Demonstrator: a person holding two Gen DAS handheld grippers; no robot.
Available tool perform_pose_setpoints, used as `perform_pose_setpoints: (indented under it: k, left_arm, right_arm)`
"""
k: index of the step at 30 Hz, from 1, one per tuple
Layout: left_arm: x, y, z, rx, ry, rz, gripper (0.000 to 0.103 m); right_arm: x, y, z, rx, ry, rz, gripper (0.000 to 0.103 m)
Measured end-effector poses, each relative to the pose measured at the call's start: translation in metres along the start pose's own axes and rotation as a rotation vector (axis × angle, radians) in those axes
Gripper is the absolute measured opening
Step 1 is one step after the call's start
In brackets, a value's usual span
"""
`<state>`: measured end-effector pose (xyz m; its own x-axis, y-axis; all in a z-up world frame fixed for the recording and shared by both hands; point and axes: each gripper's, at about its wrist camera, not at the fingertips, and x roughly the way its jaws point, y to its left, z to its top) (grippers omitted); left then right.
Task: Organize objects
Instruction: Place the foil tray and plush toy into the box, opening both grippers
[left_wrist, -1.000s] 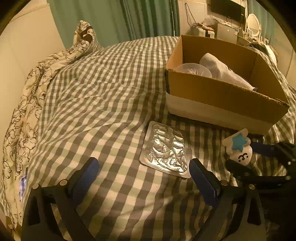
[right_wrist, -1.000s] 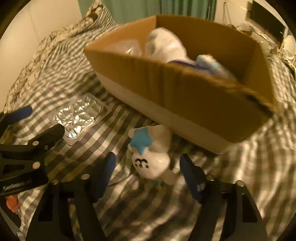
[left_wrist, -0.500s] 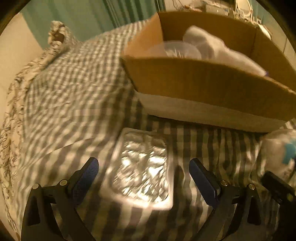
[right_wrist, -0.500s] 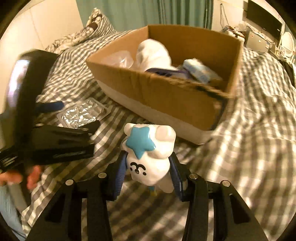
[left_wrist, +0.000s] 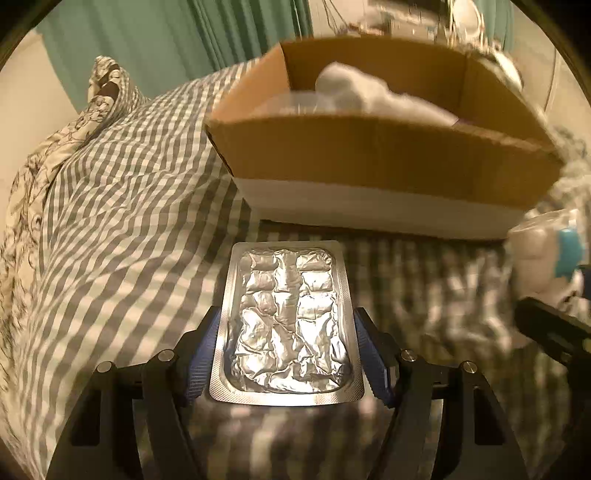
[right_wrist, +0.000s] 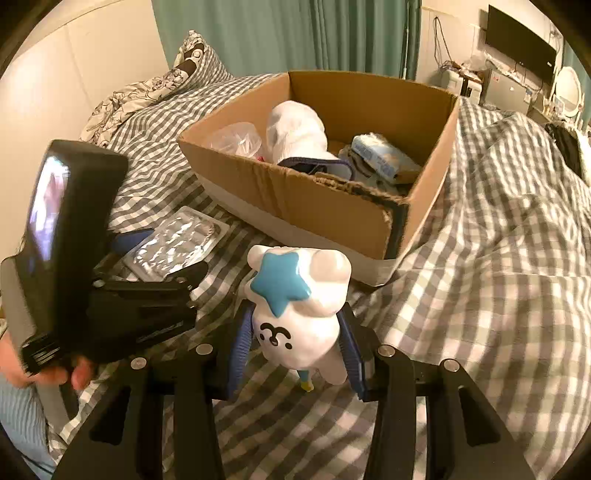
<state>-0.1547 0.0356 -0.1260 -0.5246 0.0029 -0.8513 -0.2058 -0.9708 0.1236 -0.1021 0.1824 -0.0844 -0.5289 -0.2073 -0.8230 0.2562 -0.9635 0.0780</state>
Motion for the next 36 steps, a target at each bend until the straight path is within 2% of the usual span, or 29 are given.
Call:
perform_pose_setpoints:
  k: [4,10,15,20,26,29,36]
  left_arm:
    - [-0.026,0.006,-0.004,-0.063,-0.041,-0.06,0.071]
    - [-0.084,0.019,0.007,-0.134,-0.178,-0.085,0.071]
    - [-0.125,0.023,0.039,-0.117,-0.289,-0.099,0.071]
    - [-0.14,0.027,0.08,-0.1,-0.357,-0.084,0.071]
    - [-0.13,0.024,0.127,-0.101,-0.381,-0.115,0.071]
    - [-0.108,0.018,0.15,-0.091,-0.366,-0.109,0.071]
    - [-0.05,0.011,0.175,-0.088,-0.302,-0.11,0.071]
  right_arm:
    - [-0.027,0.003,-0.001,-0.022,-0.049,-0.008,0.044]
    - [-0.083,0.001,0.012,-0.026,-0.171,0.002,0.044]
    - [-0.116,0.01,0.045,-0.063,-0.273,-0.036,0.044]
    - [-0.132,0.0,0.084,-0.079,-0.335,-0.059,0.044]
    - [-0.121,-0.024,0.121,-0.059,-0.35,-0.086,0.044]
    - [-0.104,-0.036,0.139,-0.047,-0.338,-0.096,0.044]
    - [-0.049,-0.061,0.169,-0.027,-0.279,-0.093,0.044]
